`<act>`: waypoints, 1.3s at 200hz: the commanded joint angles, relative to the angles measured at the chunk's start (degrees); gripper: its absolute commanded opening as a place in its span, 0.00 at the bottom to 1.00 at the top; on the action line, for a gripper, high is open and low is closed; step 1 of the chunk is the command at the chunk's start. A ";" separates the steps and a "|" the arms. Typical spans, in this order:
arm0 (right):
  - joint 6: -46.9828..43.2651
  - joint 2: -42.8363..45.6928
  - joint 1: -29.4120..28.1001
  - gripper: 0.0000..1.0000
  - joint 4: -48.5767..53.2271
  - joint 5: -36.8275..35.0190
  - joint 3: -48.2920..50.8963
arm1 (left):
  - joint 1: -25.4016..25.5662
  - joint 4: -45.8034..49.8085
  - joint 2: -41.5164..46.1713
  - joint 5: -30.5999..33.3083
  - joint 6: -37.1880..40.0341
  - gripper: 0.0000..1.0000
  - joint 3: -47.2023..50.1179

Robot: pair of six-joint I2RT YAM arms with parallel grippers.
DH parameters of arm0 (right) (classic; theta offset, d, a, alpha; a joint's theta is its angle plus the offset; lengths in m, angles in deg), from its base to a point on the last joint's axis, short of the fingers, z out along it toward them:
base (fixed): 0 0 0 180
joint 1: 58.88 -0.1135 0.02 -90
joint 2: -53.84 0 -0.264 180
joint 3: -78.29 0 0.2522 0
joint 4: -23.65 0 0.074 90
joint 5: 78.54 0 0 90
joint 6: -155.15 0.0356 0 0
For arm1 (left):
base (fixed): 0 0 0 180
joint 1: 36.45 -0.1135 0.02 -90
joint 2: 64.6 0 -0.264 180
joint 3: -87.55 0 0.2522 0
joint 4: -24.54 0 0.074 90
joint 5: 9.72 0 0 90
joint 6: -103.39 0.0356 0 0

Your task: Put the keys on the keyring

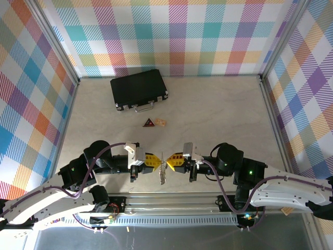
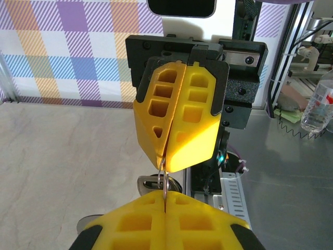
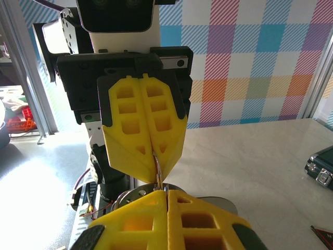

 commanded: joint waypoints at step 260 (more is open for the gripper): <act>1.31 0.81 -0.20 0.00 -3.57 1.27 -1.61 | 0.51 -3.34 1.30 0.82 -0.28 0.00 -0.10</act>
